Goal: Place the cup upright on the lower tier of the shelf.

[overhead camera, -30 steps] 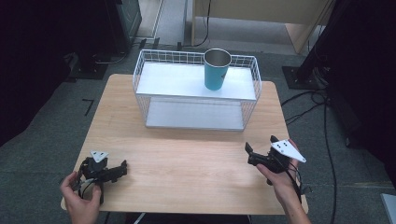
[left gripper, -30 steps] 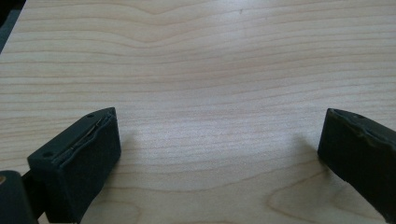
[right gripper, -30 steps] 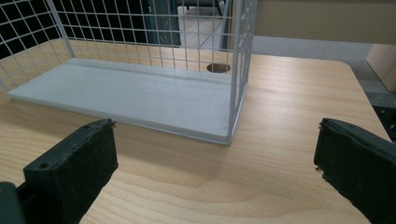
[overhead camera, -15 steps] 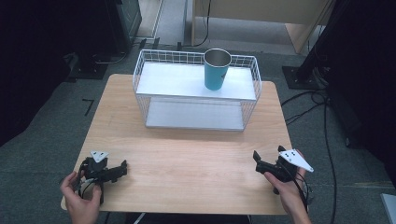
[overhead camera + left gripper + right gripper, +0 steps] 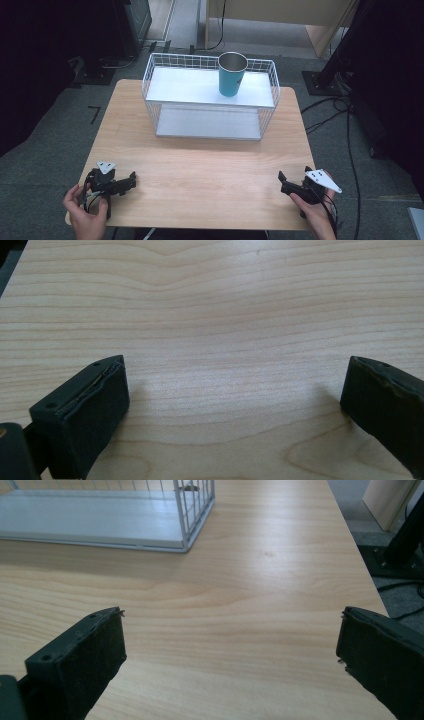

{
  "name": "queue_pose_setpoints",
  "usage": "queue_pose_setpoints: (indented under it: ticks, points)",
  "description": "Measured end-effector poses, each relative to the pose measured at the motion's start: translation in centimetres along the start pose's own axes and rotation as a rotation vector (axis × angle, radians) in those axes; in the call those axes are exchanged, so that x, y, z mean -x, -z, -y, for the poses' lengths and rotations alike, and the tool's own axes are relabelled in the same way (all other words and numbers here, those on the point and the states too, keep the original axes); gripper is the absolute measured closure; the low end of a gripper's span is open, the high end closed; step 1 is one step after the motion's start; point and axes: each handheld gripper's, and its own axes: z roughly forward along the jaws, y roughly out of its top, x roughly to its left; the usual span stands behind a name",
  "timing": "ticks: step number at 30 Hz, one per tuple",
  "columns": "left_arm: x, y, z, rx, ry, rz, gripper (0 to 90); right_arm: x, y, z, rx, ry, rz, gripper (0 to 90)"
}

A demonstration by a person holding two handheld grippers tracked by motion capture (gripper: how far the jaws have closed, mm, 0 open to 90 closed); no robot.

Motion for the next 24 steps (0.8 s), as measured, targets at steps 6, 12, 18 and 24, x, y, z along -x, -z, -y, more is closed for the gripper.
queue_pose_setpoints:
  ticks: [6,12,18,24]
  points:
    - [0.0,0.0,0.0,0.000,0.000,0.000,0.0,1.1,0.6,1.2,-0.036,-0.011,0.029,0.0]
    - [0.0,0.0,0.0,0.000,0.000,0.000,0.0,2.2,1.3,2.1,-0.066,-0.018,0.061,0.0]
    - [0.0,0.0,0.0,-0.001,-0.001,0.000,0.0,2.8,1.7,2.7,-0.129,0.008,0.087,0.0]
    - [0.0,0.0,0.0,0.000,0.000,0.000,0.0,3.0,1.7,2.9,-0.195,-0.009,0.079,0.0]
